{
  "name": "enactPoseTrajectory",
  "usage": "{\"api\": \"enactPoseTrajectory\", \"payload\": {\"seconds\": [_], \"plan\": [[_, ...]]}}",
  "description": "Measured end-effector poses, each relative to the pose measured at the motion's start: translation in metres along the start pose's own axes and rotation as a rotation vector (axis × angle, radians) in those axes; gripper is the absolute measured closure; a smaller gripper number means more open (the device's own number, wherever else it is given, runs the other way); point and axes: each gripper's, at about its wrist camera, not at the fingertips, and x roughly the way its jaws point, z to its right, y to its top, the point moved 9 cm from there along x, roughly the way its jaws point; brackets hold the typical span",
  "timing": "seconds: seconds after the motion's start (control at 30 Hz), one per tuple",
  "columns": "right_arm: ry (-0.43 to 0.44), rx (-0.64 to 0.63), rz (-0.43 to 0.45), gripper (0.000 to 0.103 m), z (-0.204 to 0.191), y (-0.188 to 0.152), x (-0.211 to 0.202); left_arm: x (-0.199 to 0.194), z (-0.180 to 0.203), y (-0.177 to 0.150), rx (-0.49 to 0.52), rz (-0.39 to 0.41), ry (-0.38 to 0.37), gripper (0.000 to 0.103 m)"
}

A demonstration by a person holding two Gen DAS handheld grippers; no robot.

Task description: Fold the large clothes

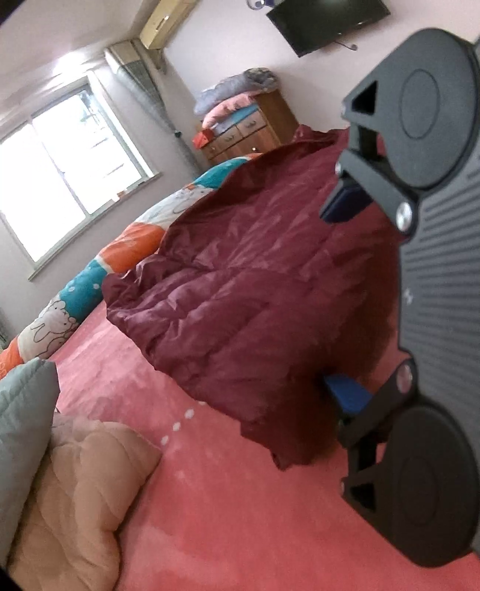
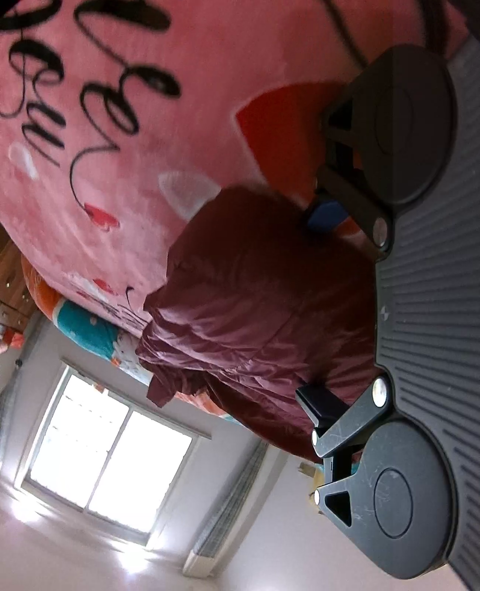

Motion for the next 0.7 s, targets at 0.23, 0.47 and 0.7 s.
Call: {"api": "enactPoseTrajectory", "payload": {"seconds": [0.23, 0.47, 0.7], "plan": [[-0.009, -0.088, 0.013, 0.0, -0.004, 0.002, 0.005, 0.023, -0.002, 0.0, -0.077, 0.031, -0.02, 0.005], [0.005, -0.057, 0.02, 0.0, 0.003, 0.0, -0.007, 0.009, 0.007, -0.023, -0.092, 0.008, -0.016, 0.002], [-0.016, -0.033, 0.034, 0.0, 0.002, -0.002, -0.005, 0.017, -0.003, -0.033, -0.151, -0.008, 0.006, 0.002]]}}
